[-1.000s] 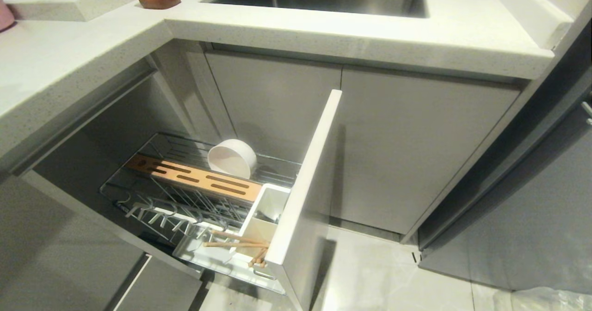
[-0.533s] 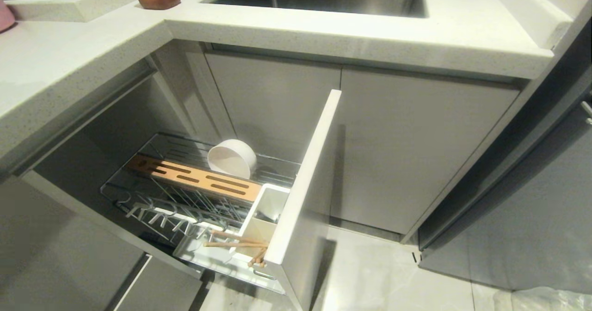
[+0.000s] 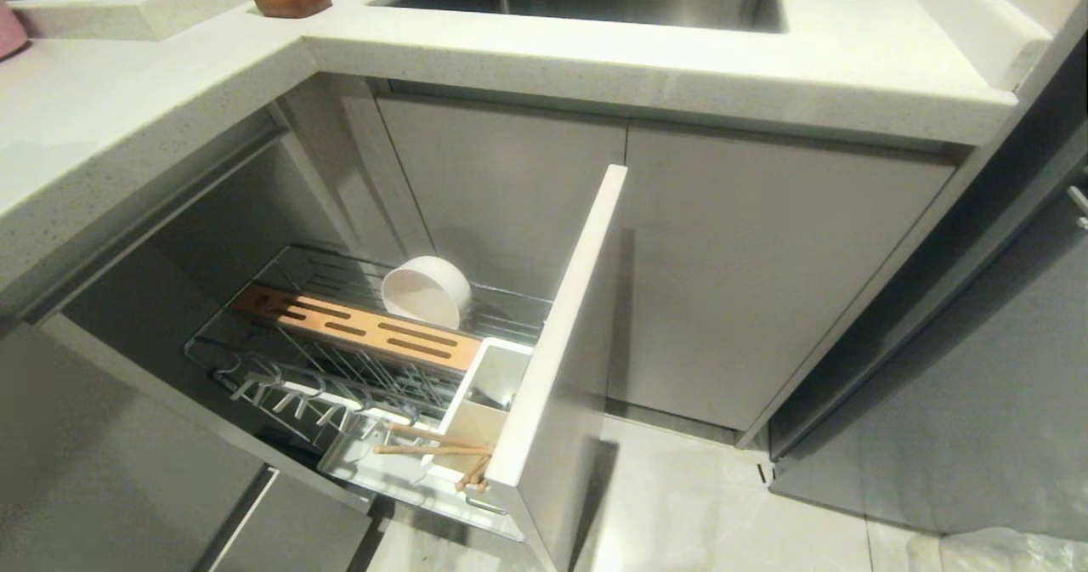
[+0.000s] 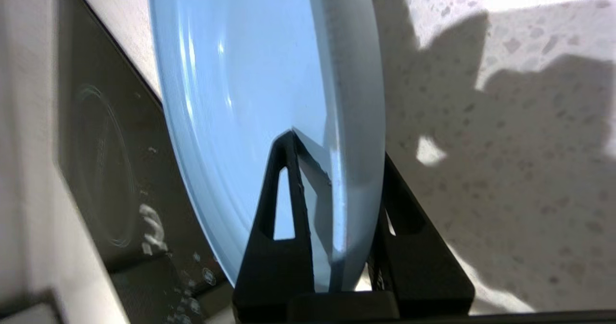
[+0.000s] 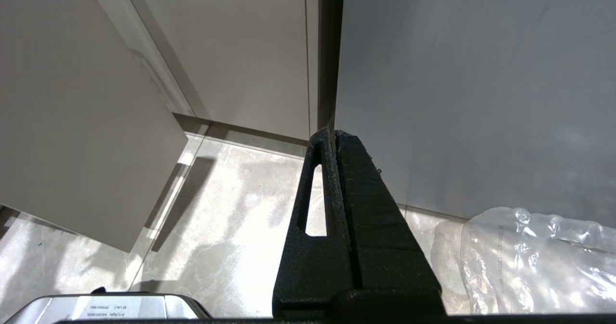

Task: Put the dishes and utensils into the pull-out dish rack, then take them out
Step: Take the plate out of the cupboard

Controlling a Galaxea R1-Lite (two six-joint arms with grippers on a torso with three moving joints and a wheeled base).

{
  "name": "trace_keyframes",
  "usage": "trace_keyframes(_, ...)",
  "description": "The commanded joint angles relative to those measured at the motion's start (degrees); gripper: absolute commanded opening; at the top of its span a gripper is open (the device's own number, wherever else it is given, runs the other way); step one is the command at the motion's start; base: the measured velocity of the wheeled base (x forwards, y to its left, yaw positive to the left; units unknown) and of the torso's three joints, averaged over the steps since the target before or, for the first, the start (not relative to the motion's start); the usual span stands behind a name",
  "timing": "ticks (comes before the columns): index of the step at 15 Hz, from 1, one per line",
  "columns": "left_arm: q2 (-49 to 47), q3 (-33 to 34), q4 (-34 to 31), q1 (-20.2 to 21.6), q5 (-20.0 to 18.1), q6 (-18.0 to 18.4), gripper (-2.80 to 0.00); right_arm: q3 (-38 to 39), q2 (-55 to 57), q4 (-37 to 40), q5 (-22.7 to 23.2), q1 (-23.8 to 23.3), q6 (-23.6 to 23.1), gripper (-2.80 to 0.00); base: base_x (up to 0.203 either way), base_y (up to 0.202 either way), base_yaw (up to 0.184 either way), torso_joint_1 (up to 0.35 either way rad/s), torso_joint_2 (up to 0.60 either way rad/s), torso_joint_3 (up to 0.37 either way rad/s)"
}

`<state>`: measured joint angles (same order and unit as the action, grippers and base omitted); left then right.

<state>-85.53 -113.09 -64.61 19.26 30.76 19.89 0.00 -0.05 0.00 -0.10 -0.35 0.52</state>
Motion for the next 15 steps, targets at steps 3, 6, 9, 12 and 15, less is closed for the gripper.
trace_keyframes(3, 0.1, 0.1, -0.5, -1.7, 0.3, -1.1, 0.00, 0.0, 0.0, 0.0, 0.0, 0.0, 0.0, -2.80, 0.000, 0.000, 0.000, 0.000, 0.00, 0.000)
trace_keyframes(6, 0.1, 0.0, -0.3, -2.2, 0.3, -1.3, 0.00, 0.0, 0.0, 0.0, 0.0, 0.0, 0.0, -2.80, 0.000, 0.000, 0.000, 0.000, 0.00, 0.000)
trace_keyframes(9, 0.4, 0.0, -0.3, -4.0, 0.2, -3.7, 0.00, 0.0, 0.0, 0.0, 0.0, 0.0, 0.0, -2.80, 0.000, 0.000, 0.000, 0.000, 0.00, 0.000)
trace_keyframes(12, 2.2, 0.0, -0.1, -7.7, -0.1, -7.4, 0.00, 0.0, 0.0, 0.0, 0.0, 0.0, 0.0, -2.80, 0.000, 0.000, 0.000, 0.000, 0.00, 0.000)
trace_keyframes(15, 5.0, 0.0, 2.7, -9.6, -5.1, -12.0, 0.00, 0.0, 0.0, 0.0, 0.0, 0.0, 0.0, -2.80, 0.000, 0.000, 0.000, 0.000, 0.00, 0.000)
